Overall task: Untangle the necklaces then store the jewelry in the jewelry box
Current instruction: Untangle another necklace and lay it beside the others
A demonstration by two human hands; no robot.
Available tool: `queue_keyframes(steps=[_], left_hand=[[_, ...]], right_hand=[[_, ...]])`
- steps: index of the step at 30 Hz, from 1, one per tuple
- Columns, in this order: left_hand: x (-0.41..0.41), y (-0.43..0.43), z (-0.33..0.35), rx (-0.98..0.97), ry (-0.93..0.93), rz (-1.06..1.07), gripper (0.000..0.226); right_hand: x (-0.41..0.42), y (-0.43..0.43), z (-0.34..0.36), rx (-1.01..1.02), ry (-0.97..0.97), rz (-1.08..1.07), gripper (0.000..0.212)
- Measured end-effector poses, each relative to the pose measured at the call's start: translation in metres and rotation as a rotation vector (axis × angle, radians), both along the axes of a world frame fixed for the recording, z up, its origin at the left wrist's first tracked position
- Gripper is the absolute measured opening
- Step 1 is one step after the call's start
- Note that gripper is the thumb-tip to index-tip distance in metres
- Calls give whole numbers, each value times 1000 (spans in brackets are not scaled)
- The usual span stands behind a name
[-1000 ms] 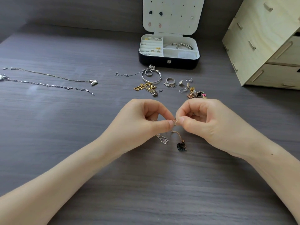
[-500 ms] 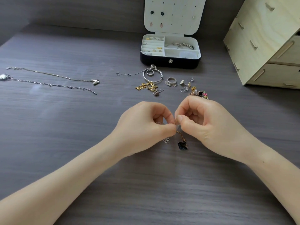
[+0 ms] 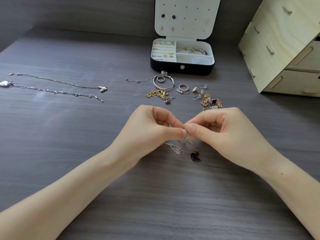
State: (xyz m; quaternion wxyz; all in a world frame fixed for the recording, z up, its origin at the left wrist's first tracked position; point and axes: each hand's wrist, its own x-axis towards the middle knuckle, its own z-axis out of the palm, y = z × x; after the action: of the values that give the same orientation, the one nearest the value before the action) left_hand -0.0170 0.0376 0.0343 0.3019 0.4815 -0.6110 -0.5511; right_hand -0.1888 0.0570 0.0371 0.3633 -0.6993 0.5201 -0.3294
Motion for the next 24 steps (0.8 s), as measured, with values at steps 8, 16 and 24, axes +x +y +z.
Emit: queue_keyframes(steps=[8, 16, 24], left_hand=[[-3, 0, -4, -108, -212, -57, 11], [-2, 2, -5, -184, -311, -106, 9], [2, -1, 0, -50, -154, -123, 14]], right_hand=[[2, 2, 1, 59, 101, 47, 19], [2, 0, -1, 246, -88, 50, 30], [1, -2, -2, 420, -517, 35, 21]])
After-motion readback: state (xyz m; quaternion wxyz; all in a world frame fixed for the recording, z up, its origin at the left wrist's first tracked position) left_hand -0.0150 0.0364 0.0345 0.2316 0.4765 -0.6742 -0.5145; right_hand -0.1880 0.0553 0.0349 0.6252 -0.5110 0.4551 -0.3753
